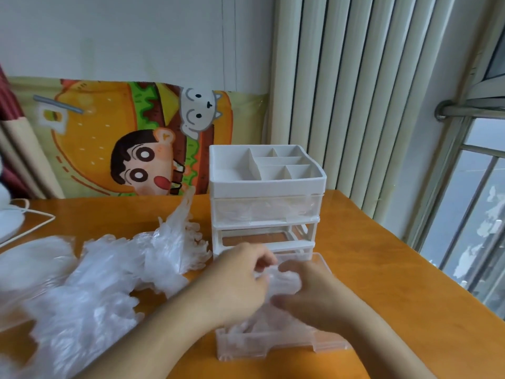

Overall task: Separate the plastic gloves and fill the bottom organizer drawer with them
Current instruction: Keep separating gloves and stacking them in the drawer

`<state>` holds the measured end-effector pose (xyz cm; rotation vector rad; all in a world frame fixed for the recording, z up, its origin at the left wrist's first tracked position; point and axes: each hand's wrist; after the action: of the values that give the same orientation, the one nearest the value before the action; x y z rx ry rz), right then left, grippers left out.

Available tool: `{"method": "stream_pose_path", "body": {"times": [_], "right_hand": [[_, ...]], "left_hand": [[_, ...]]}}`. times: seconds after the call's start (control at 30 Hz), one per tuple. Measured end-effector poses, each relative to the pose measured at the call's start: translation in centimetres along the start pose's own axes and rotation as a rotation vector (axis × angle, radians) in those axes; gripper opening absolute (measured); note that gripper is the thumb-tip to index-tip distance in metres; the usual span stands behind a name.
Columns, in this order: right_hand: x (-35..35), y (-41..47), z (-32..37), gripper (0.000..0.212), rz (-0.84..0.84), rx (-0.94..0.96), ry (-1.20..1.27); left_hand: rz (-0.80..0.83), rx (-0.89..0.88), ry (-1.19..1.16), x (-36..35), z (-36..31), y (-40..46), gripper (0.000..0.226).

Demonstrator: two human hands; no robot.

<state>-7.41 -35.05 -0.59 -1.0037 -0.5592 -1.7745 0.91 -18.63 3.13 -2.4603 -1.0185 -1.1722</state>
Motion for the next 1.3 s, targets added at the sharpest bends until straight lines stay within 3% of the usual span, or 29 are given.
{"method": "stream_pose_path", "body": {"times": [0.1,0.17,0.3,0.4,0.5,0.6,0.63,0.77,0.9,1.07,1.2,1.27,1.3], "right_hand": [[0.0,-0.8,-0.3,0.026,-0.324,0.135,0.024],[-0.4,-0.9,0.2,0.026,-0.448,0.226,0.014],[-1.8,-2.2,3.3,0.033,-0.519,0.422,-0.02],[-3.8,-4.1,7.7,0.03,-0.418,0.582,0.017],[-6.8,-5.6,12.1,0.007,-0.106,0.566,0.081],[-10.3,-5.5,14.8,0.052,0.075,0.371,-0.012],[-11.5,-5.3,15.4,0.054,0.111,0.336,-0.033],[-13.6,-4.3,15.7,0.016,0.063,0.26,0.232],[-12.6,-4.1,15.0,0.025,0.019,0.251,0.474],[-10.9,-3.6,13.3,0.012,0.023,0.196,0.798],[-10.1,-2.9,12.5,0.02,-0.035,0.18,1.016],[-9.8,-2.5,12.5,0.007,-0.035,0.201,1.194],[-9.6,-2.3,12.5,0.021,-0.035,0.206,1.304]], "left_hand": [[-0.206,-0.032,-0.237,3.4,1.9,-2.1,0.015],[-0.308,-0.032,-0.379,6.2,3.7,-4.0,0.017],[-0.547,-0.025,-0.614,10.6,8.5,-7.9,0.025],[-0.682,0.017,-0.776,11.2,12.0,-10.2,0.031],[-0.715,0.036,-0.819,9.5,13.7,-10.9,0.031],[-0.712,0.017,-0.791,7.8,14.2,-10.7,0.029],[-0.707,0.01,-0.787,7.6,14.4,-10.8,0.029],[-0.675,-0.023,-0.776,7.7,14.6,-11.2,0.029],[-0.75,-0.049,-0.868,8.8,14.9,-11.4,0.03],[-0.798,-0.054,-0.873,9.5,15.0,-11.9,0.031],[-0.803,-0.022,-0.878,9.5,14.9,-12.2,0.031],[-0.794,-0.018,-0.88,9.5,14.8,-12.3,0.034],[-0.792,-0.017,-0.884,9.5,14.7,-12.4,0.035]]}}
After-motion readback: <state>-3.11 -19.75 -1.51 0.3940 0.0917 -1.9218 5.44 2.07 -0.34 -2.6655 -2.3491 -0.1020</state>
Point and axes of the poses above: each hand's wrist, its own y-axis towards the middle knuckle, its own x-axis out of the back of the hand, z = x × y, and after that the axes turned 2 degrees about x, right-handed
